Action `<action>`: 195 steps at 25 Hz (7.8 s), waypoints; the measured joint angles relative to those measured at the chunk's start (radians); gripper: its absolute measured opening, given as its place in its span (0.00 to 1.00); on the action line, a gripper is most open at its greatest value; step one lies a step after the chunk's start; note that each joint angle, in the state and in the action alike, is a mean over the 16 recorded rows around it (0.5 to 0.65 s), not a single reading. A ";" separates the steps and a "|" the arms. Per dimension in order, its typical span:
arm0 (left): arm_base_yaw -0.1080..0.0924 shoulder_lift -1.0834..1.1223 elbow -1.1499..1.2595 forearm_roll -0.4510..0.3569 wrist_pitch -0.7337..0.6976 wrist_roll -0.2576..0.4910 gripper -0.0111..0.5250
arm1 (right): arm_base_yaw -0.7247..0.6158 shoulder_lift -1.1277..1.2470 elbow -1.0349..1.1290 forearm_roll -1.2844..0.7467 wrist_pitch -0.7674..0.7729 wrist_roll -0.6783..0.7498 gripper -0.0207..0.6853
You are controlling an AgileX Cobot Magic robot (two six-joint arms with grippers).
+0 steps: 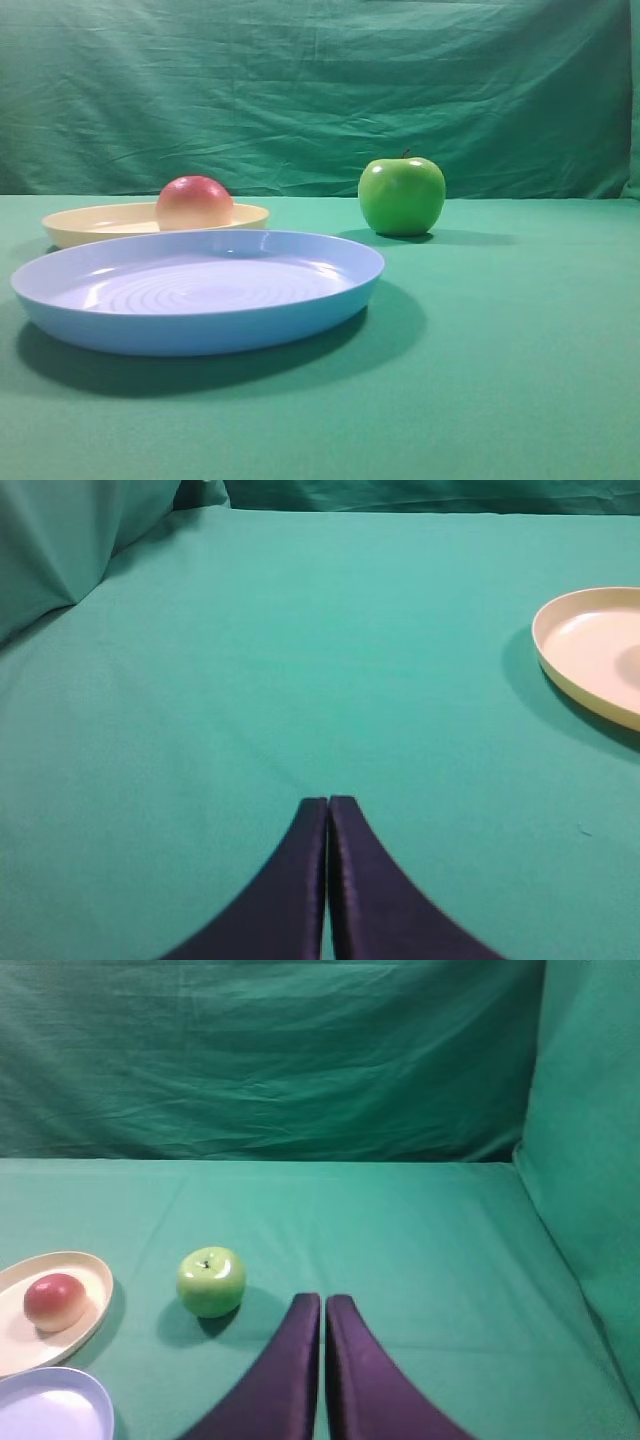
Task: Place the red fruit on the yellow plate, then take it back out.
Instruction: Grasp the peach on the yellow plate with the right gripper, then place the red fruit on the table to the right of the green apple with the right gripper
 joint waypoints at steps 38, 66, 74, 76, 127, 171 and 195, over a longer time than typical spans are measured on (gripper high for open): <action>0.000 0.000 0.000 0.000 0.000 0.000 0.02 | -0.132 -0.440 0.955 0.022 -0.535 -0.005 0.03; 0.000 0.000 0.000 0.000 0.000 0.000 0.02 | -0.068 -0.107 0.444 0.195 -0.442 -0.010 0.03; 0.000 0.000 0.000 0.000 0.000 0.000 0.02 | 0.079 0.225 0.131 0.185 -0.164 -0.046 0.03; 0.000 0.000 0.000 0.000 0.000 0.000 0.02 | 0.121 0.311 0.072 0.182 -0.120 -0.058 0.03; 0.000 0.000 0.000 0.000 0.000 0.000 0.02 | 0.487 1.546 -0.831 0.221 -0.024 -0.324 0.06; 0.000 0.000 0.000 0.000 0.000 0.000 0.02 | 0.548 1.876 -1.139 0.138 0.010 -0.339 0.35; 0.000 0.000 0.000 0.000 0.000 0.000 0.02 | 0.371 1.053 -0.469 0.047 0.182 -0.144 0.31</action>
